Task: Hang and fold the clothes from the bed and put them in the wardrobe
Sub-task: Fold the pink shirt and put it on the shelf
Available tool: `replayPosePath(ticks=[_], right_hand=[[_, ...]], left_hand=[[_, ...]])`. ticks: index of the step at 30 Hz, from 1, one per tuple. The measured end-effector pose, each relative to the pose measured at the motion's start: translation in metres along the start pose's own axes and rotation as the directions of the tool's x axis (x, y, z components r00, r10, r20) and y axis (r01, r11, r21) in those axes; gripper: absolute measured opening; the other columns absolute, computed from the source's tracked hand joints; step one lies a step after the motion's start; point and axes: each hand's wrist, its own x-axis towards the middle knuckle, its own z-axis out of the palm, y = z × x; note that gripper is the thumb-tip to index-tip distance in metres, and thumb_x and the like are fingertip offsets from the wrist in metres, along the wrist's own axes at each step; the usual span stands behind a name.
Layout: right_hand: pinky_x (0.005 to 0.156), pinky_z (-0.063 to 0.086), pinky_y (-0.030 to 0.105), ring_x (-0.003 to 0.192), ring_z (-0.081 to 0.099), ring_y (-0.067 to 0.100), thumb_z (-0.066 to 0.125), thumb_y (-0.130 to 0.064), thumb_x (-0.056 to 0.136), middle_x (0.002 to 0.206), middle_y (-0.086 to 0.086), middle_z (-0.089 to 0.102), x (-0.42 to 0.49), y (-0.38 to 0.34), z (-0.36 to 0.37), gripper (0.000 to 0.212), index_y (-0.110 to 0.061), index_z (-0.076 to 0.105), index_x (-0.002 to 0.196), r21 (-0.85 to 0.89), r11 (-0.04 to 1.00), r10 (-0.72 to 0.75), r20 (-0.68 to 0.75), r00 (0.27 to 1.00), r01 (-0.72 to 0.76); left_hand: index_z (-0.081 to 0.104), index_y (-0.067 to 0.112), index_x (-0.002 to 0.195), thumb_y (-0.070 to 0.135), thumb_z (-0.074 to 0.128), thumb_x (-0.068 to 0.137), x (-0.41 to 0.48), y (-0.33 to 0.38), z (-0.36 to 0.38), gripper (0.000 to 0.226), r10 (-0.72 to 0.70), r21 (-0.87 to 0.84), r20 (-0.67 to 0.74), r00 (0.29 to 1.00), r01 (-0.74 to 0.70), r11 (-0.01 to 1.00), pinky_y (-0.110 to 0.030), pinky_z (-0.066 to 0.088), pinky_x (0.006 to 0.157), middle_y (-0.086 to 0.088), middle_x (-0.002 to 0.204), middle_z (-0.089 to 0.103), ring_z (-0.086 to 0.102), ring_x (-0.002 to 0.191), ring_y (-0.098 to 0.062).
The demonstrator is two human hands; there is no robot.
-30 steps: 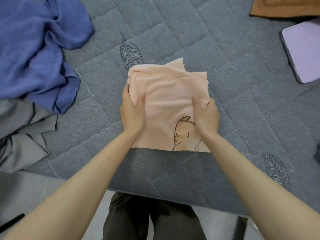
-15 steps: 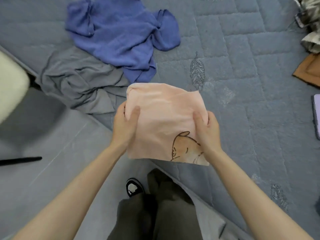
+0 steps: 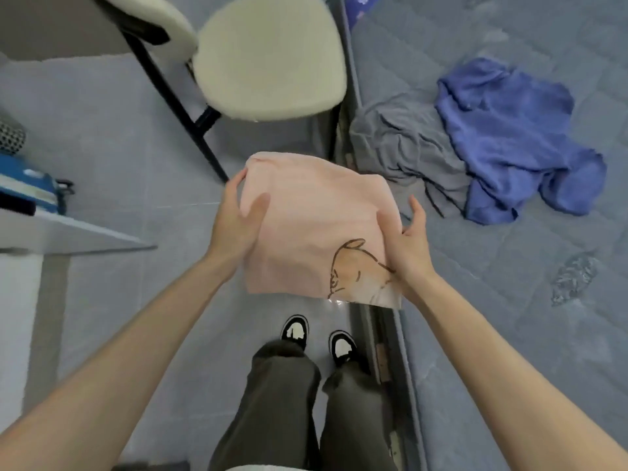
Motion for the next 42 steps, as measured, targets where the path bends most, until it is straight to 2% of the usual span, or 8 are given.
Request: replayPosePath(ticks=[2,5,10,20,25,31,36,42], right_hand=[[0.079,0.052,0.032,0.085,0.062,0.017,0.053,-0.040,0.095,0.096,0.005,0.065,-0.002,-0.022,0.025,0.038,-0.011,0.057,0.119,-0.020,0.996,0.086,0.147,0.985,-0.084],[0.061,0.048,0.027,0.068,0.058,0.014,0.056,-0.041,0.093,0.077,0.003,0.063,-0.020,-0.055,0.063,0.033,-0.011,0.062,0.081,-0.108,0.989,0.131,0.305,0.943,-0.103],[0.060,0.051,0.027,0.063,0.060,0.012,0.057,-0.038,0.093,0.069,0.000,0.064,-0.073,-0.117,0.127,0.030,-0.012,0.061,0.078,-0.117,0.992,0.016,0.519,0.854,0.052],[0.068,0.058,0.033,0.083,0.068,0.021,0.053,-0.026,0.097,0.096,0.005,0.070,-0.233,-0.246,0.278,0.012,-0.020,0.063,0.094,-0.090,0.955,-0.057,0.879,0.473,0.283],[0.086,0.054,0.043,0.096,0.065,0.027,0.052,-0.022,0.097,0.106,0.011,0.067,-0.317,-0.314,0.344,0.019,-0.013,0.061,0.112,-0.006,0.920,-0.135,0.933,0.332,0.391],[0.056,0.053,0.025,0.080,0.068,0.017,0.054,-0.020,0.096,0.098,0.004,0.070,-0.408,-0.405,0.420,0.019,-0.018,0.061,0.113,0.150,0.898,-0.233,0.960,0.156,0.414],[0.059,0.054,0.028,0.078,0.068,0.020,0.054,-0.016,0.095,0.094,0.007,0.070,-0.480,-0.470,0.467,0.010,-0.018,0.063,0.098,0.256,0.896,-0.299,0.952,0.066,0.363],[0.059,0.056,0.027,0.073,0.065,0.020,0.050,-0.010,0.096,0.092,0.009,0.069,-0.553,-0.544,0.520,0.013,-0.012,0.063,0.098,0.365,0.886,-0.363,0.930,-0.061,0.286]], left_hand=[[0.035,0.026,0.142,0.032,0.057,0.094,-0.013,-0.003,-0.034,0.053,-0.061,-0.056,-0.123,0.990,0.055,0.997,-0.023,0.036,0.095,0.014,0.134,0.043,0.043,0.118,-0.004],[0.037,0.023,0.141,0.032,0.056,0.094,-0.040,-0.004,-0.083,0.052,-0.147,-0.130,-0.318,0.936,0.111,0.985,-0.025,0.038,0.096,0.009,0.136,0.044,0.045,0.120,-0.009],[0.040,0.018,0.140,0.031,0.056,0.094,-0.095,0.006,-0.164,0.050,-0.287,-0.267,-0.557,0.779,0.159,0.950,-0.029,0.039,0.098,0.001,0.138,0.046,0.047,0.122,-0.016],[0.047,0.016,0.133,0.029,0.052,0.096,-0.213,0.049,-0.357,0.040,-0.346,-0.364,-0.835,0.427,0.041,0.931,-0.024,0.039,0.077,0.005,0.115,0.053,0.051,0.100,-0.013],[0.046,0.014,0.134,0.024,0.049,0.096,-0.251,0.077,-0.451,0.039,-0.314,-0.341,-0.886,0.342,-0.020,0.940,-0.029,0.039,0.084,0.002,0.120,0.054,0.052,0.106,-0.016],[0.053,0.015,0.120,0.019,0.049,0.095,-0.276,0.124,-0.576,0.026,-0.193,-0.226,-0.957,0.219,-0.137,0.965,-0.026,0.042,0.073,0.004,0.104,0.059,0.056,0.097,-0.016],[0.045,0.021,0.123,0.022,0.046,0.097,-0.296,0.162,-0.670,0.026,-0.122,-0.153,-0.980,0.158,-0.198,0.968,-0.018,0.034,0.058,0.011,0.094,0.053,0.048,0.079,0.001],[0.051,0.020,0.118,0.019,0.050,0.095,-0.317,0.217,-0.770,0.023,-0.102,-0.118,-0.992,0.074,-0.280,0.953,-0.022,0.041,0.053,0.009,0.088,0.056,0.053,0.076,-0.005]])
